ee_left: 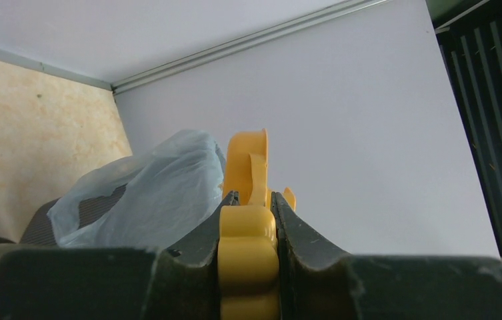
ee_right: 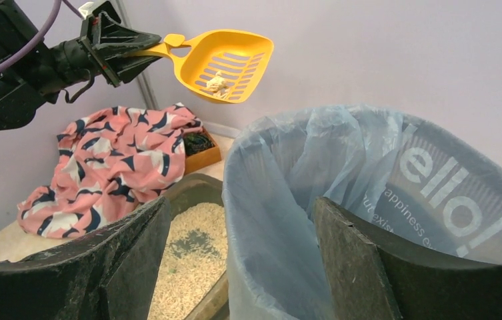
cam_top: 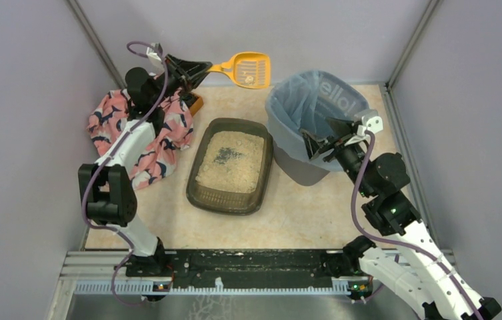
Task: Clean the litter box
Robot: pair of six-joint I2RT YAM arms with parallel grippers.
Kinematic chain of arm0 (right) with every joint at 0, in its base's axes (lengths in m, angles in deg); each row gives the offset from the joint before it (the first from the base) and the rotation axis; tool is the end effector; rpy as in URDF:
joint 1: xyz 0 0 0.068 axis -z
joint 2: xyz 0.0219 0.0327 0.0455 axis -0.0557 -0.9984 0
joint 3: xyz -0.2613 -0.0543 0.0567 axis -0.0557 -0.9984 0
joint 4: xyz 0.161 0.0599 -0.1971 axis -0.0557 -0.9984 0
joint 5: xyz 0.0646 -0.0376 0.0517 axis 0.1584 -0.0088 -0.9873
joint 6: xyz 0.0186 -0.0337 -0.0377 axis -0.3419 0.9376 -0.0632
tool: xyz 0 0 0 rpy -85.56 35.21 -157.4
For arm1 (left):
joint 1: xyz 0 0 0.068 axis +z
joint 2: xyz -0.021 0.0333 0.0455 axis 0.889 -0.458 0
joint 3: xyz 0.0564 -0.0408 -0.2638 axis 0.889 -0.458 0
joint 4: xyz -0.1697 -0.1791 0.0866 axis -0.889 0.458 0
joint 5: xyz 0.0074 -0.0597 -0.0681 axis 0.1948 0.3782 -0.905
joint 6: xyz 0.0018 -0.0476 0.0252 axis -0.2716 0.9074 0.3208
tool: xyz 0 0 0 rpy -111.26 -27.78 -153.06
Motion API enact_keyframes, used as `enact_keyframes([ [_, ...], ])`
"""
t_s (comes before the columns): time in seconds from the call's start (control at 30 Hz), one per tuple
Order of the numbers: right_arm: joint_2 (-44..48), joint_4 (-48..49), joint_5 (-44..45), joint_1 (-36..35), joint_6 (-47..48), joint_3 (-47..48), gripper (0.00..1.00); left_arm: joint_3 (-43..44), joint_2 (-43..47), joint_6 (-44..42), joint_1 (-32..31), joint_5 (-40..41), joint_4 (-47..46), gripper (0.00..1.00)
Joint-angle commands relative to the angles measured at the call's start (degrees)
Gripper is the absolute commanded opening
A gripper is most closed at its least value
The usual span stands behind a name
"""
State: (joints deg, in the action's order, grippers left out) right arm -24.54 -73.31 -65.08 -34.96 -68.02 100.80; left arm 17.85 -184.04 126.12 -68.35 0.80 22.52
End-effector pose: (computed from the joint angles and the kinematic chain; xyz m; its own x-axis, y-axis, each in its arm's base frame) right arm 0.1237 0.0755 0.4012 0.1338 0.1839 -0.9738 -0.5190 0.8501 0.0892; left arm 0.3925 -0.0617 0.3771 -0.6504 -0.6967 -0.3026 0.3670 0.0605 -0.9282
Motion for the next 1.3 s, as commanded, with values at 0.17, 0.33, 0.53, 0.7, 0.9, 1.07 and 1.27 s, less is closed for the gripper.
enact_keyframes([
  [0.17,1.08,1.02,0.27,-0.4,0.47,0.68,0.79,13.71,-6.82,-9.47,-10.37,3.85,5.9,0.0],
  [0.33,1.63,-0.34,-0.36,-0.4,0.97,0.08,0.79,27.21,-13.22,-25.13,-16.82,1.74,12.46,0.0],
  [0.53,7.44,1.74,6.73,-0.4,-0.07,-3.08,0.79,26.46,-12.71,-47.62,-21.3,1.18,12.02,0.0],
  [0.7,10.21,3.46,9.64,-0.4,0.63,-4.27,0.79,18.54,-8.25,-62.46,-23.09,-2.19,6.57,0.0],
  [0.9,8.5,3.95,8.34,-0.4,0.42,-4.47,0.79,14.42,-4.71,-70.44,-24.34,-6.93,-0.65,0.0],
  [1.07,6.55,3.45,7.16,-0.4,0.51,-3.79,0.79,16.7,-3.77,-70.11,-25.6,-4.29,0.69,0.0],
  [1.27,5.07,4.94,6.03,-0.4,-0.52,-4.77,0.79,21.55,-4.33,-60.08,-25.21,-0.9,-3.45,0.0],
])
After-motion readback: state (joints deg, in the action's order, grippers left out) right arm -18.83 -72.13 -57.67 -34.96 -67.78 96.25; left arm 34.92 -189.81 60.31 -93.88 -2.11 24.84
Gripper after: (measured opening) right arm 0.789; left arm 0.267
